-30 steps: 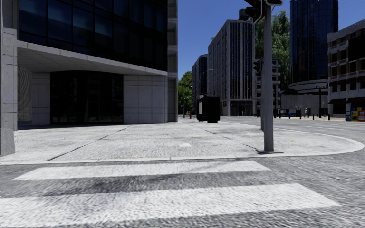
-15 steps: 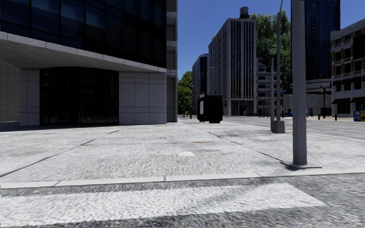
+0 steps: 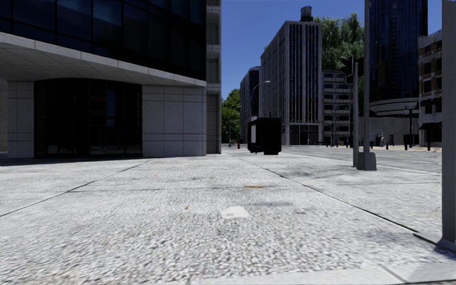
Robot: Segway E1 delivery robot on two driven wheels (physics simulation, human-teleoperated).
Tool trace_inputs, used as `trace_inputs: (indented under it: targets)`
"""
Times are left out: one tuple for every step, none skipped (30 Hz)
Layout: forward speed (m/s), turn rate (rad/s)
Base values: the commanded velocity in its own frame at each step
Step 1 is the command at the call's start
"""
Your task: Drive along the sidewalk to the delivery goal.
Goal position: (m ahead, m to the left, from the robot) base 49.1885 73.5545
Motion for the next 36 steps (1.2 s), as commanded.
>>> trace_inputs:
  targets:
    - [2.00, 0.00]
    - [2.00, 0.00]
    - [2.00, 0.00]
    - [2.00, 0.00]
    - [2.00, 0.00]
    - [2.00, 0.00]
    - [2.00, 0.00]
    - [2.00, 0.00]
    - [2.00, 0.00]
    - [2.00, 0.00]
    - [2.00, 0.00]
    - [2.00, 0.00]
    - [2.00, 0.00]
    - [2.00, 0.00]
    - [2.00, 0.00]
    - [2.00, 0.00]
    - [2.00, 0.00]
    - [2.00, 0.00]
    - [2.00, 0.00]
    - [2.00, 0.00]
    - [2.00, 0.00]
    - [2.00, 0.00]
    - [2.00, 0.00]
    - [2.00, 0.00]
    - [2.00, 0.00]
    - [2.00, 0.00]
    - [2.00, 0.00]
    - [2.00, 0.00]
    - [2.00, 0.00]
    - [2.00, 0.00]
    - [2.00, 0.00]
    - [2.00, 0.00]
    - [2.00, 0.00]
    - [2.00, 0.00]
    - [2.00, 0.00]
    - [2.00, 0.00]
